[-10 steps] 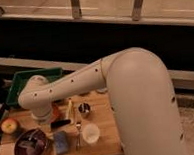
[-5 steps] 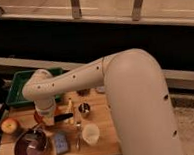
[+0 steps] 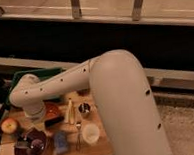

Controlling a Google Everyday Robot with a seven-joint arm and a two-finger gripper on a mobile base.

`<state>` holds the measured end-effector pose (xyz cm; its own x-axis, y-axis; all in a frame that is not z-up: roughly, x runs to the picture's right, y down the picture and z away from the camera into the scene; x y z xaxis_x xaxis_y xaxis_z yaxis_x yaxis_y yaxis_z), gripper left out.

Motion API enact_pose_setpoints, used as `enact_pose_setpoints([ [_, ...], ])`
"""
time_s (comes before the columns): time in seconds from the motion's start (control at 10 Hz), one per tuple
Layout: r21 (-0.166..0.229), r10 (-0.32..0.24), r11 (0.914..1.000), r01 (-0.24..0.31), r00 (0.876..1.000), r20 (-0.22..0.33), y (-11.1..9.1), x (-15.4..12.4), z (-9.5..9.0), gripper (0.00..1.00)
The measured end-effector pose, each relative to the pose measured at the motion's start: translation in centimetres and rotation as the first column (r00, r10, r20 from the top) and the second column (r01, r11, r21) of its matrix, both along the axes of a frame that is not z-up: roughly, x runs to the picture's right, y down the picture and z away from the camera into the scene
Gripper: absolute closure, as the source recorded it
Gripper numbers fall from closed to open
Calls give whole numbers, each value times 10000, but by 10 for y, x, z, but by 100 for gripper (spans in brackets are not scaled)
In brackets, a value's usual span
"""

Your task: Wipe purple bowl with brush

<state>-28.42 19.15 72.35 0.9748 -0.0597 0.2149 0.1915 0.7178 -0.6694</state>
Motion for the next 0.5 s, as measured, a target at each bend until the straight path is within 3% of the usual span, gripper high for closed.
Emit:
enact_pose_setpoints([
  [0.2,-147,-49,9999,50,10000,38,9,0,-1,100],
  [0.5,-395,591,9974,-609,9972,-448,29,33,-4,100],
])
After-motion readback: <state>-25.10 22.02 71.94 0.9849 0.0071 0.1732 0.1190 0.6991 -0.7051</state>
